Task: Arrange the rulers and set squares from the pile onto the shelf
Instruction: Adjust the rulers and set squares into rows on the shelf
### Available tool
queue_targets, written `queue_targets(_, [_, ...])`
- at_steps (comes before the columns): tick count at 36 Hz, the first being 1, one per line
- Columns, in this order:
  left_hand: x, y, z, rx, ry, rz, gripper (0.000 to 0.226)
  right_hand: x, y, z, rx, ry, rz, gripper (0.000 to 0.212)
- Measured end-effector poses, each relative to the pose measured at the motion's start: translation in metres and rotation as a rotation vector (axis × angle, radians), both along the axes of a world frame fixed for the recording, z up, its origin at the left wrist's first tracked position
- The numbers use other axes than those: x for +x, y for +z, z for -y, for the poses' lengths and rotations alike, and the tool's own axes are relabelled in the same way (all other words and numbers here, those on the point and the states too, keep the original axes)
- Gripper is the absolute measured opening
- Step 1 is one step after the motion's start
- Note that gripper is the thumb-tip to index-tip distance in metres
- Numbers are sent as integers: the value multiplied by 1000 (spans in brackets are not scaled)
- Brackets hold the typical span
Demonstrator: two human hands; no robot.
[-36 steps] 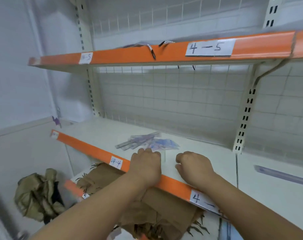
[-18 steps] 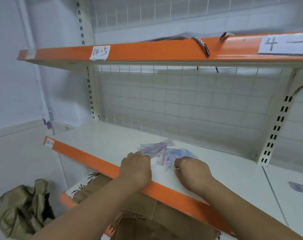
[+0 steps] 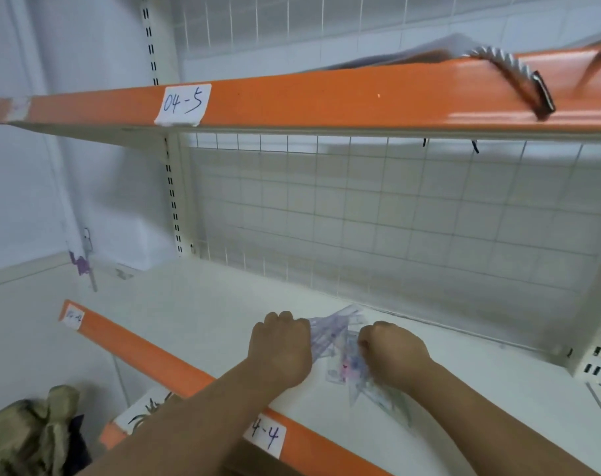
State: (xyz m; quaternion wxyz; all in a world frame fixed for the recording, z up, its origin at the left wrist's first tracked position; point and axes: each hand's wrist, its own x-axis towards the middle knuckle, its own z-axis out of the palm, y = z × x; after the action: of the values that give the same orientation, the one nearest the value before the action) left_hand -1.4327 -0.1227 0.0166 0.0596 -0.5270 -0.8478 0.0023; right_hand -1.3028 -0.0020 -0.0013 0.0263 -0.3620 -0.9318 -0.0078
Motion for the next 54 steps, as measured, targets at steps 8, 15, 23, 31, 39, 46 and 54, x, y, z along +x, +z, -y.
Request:
queue_targets(8, [-28, -6, -20, -42, -64, 13, 31, -24, -4, -3, -158, -133, 7, 24])
queue_targets(15, [-41, -18, -37, -60, -142, 49, 33, -35, -9, -4, -126, -199, -48, 29])
queue_targets(23, [-54, -26, -46, -79, -191, 93, 35, -45, -19, -3, -125, -224, -51, 29])
queue_targets(31, [-60, -24, -52, -54, -238, 96, 33, -33, -8, -5, -129, -174, 70, 24])
queue_targets(39, [-52, -21, -55, -89, -307, 116, 33, -17, 5, 0, -82, 13, 167, 24])
queue_targets(46, [-45, -15, -58, -97, -300, 200, 31, -18, 5, 7, -30, 129, 187, 23])
queue_targets(54, [-46, -9, -65, 28, -37, 1001, 5, -20, -3, 12, 6, 268, 49, 43])
